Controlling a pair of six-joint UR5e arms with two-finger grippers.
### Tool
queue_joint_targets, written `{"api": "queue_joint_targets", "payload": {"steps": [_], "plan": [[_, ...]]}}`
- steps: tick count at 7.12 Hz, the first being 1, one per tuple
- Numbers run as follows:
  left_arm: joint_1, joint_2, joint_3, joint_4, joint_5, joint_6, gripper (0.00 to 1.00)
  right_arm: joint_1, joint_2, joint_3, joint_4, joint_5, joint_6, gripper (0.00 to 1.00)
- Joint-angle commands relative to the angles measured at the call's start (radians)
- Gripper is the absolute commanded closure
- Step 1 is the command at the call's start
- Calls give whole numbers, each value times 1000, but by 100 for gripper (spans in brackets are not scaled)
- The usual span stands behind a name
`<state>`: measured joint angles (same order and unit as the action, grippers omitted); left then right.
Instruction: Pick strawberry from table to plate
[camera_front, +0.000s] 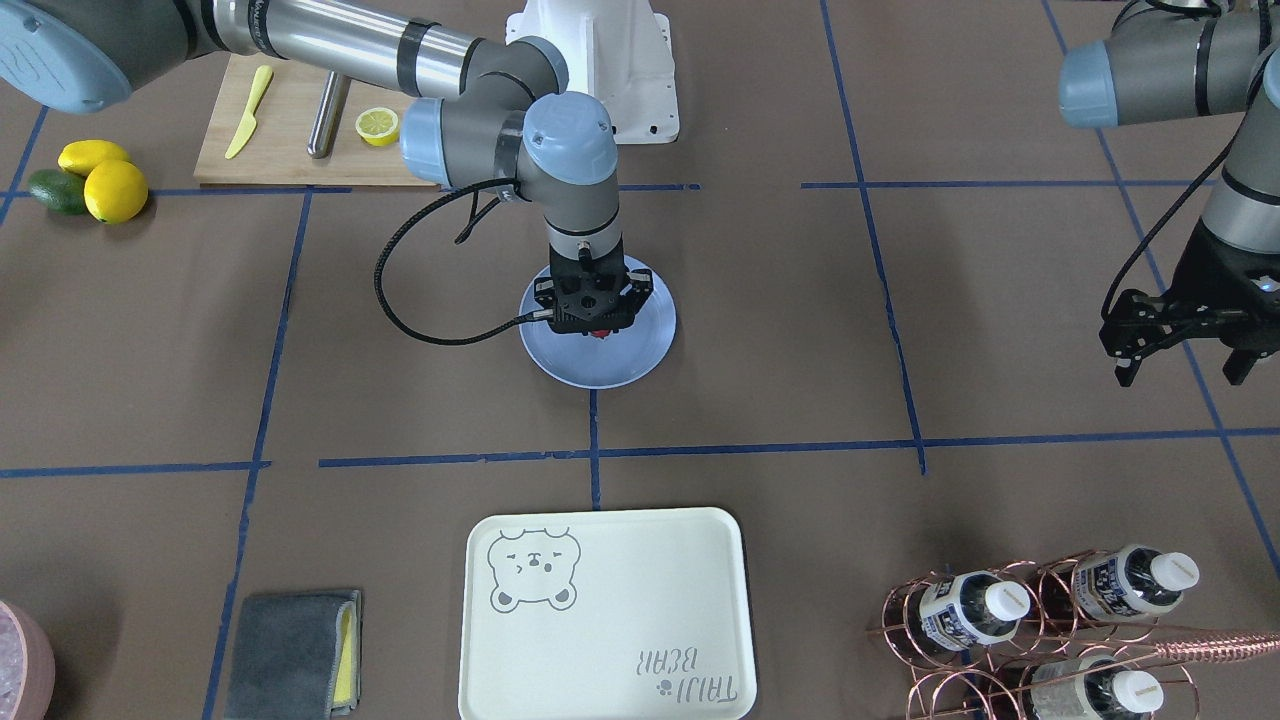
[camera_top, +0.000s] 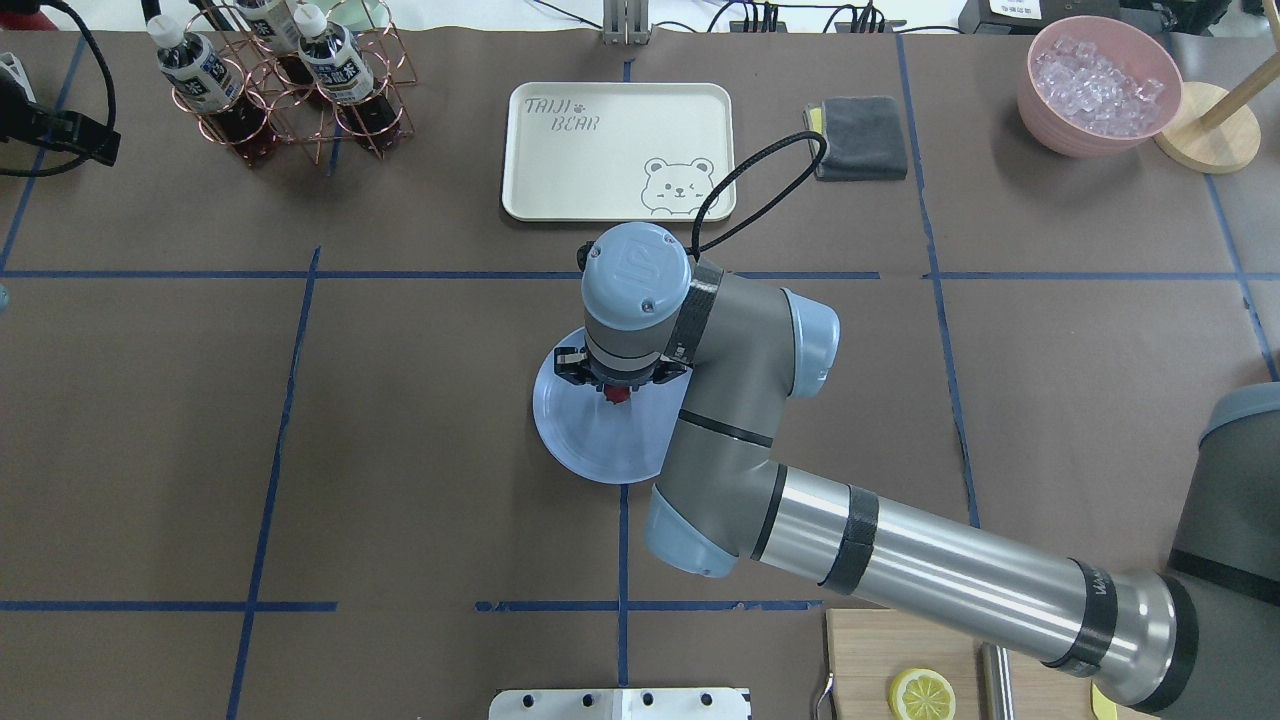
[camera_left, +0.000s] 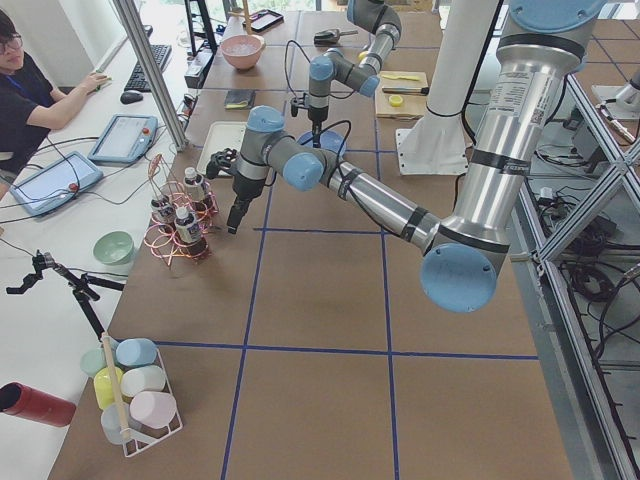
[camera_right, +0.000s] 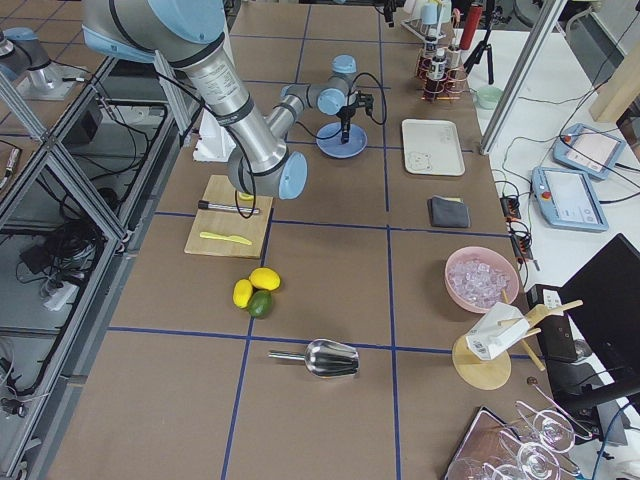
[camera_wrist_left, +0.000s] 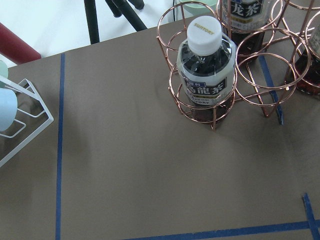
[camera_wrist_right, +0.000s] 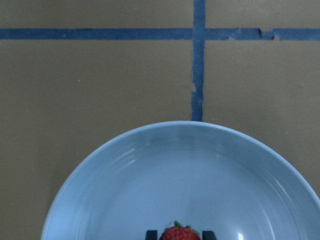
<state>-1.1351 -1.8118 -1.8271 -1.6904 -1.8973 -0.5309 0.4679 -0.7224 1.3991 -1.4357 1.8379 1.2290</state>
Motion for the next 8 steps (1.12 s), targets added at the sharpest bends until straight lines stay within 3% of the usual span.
{"api": "queue_joint_targets", "payload": {"steps": [1, 3, 4, 6, 8], "plan": [[0, 0, 2, 0, 0, 0, 0, -5, 3, -2, 0, 1, 1, 1], [-12, 0, 18, 0, -2, 0, 0, 61, 3, 41, -32, 42, -2, 0], [-41, 0, 34, 3, -70, 30, 0, 142, -6, 97, -134, 94, -29, 0], [-133, 52, 45, 11, -196, 190, 0, 342, -50, 216, -317, 217, -298, 0], [-227, 123, 64, 15, -250, 349, 0, 548, -307, 395, -318, 354, -585, 0]]}}
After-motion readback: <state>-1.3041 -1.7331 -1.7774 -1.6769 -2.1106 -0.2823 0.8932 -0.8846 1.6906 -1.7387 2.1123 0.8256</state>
